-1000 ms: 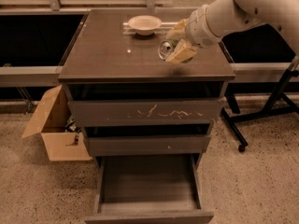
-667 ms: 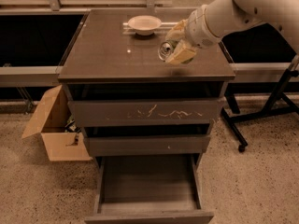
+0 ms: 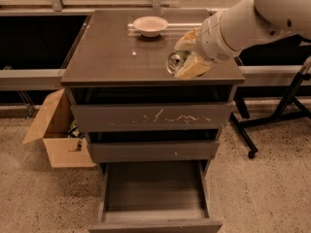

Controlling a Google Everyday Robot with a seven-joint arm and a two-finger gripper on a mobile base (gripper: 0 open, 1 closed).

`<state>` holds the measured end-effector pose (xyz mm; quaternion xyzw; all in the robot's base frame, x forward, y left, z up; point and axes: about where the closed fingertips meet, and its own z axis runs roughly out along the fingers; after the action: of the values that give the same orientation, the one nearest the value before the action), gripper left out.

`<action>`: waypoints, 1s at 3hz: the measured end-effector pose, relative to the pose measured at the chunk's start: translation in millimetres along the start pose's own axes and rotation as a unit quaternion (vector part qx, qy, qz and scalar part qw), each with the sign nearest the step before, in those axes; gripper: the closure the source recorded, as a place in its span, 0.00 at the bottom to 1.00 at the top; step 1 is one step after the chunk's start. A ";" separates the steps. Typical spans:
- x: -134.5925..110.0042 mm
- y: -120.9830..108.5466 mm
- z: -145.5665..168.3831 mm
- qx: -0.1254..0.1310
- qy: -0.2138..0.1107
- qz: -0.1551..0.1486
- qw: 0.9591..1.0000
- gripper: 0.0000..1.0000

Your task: Place green can into bottom drawer

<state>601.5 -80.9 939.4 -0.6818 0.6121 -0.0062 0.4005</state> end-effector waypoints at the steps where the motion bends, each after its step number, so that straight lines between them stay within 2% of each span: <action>1: 3.6 25.2 -1.9 -0.010 -0.011 0.023 1.000 1.00; 2: 12.6 53.1 7.9 -0.034 -0.029 0.061 0.997 1.00; 3: 25.1 80.5 35.4 -0.061 -0.058 0.100 0.991 1.00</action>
Offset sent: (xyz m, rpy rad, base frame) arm -0.0537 -0.0061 -0.0737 0.1650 0.2173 -0.0329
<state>558.7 -77.3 858.7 -0.6392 0.6524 0.1107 0.3919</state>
